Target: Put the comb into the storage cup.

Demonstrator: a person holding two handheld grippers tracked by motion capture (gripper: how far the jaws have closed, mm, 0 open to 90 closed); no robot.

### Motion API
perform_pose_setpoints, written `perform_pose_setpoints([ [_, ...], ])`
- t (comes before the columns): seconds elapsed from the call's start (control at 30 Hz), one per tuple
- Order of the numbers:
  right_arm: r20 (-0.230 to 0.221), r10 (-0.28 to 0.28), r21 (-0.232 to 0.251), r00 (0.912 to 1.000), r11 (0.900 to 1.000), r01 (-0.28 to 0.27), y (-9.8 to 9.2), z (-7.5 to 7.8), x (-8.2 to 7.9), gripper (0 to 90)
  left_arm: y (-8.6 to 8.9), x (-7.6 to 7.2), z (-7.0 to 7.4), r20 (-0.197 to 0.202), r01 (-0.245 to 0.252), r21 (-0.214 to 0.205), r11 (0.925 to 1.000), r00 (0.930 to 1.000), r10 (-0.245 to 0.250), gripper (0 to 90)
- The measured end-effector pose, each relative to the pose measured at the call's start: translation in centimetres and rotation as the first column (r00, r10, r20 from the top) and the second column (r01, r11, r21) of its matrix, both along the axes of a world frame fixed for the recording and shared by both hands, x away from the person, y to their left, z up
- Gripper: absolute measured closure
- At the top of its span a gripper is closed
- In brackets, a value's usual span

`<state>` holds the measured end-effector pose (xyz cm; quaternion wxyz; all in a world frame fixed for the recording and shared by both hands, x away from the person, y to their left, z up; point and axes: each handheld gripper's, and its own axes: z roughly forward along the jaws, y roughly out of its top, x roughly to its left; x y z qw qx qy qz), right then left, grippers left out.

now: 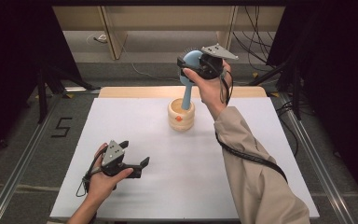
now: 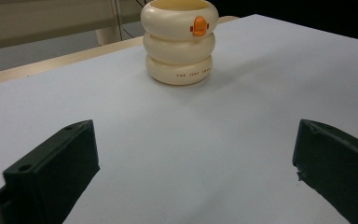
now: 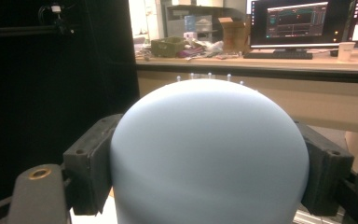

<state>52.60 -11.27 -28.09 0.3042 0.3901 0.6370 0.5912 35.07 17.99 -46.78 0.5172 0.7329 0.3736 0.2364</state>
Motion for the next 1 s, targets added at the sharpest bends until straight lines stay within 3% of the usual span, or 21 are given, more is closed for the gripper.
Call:
perform_pose_setpoints([
  [1.0,0.011,-0.005,0.011,0.9999,0.9999,0.005,0.67,-0.91,0.90,21.0,0.02,0.03,0.07,0.002,-0.005,-0.006,1.0000,1.0000,0.005,0.0],
])
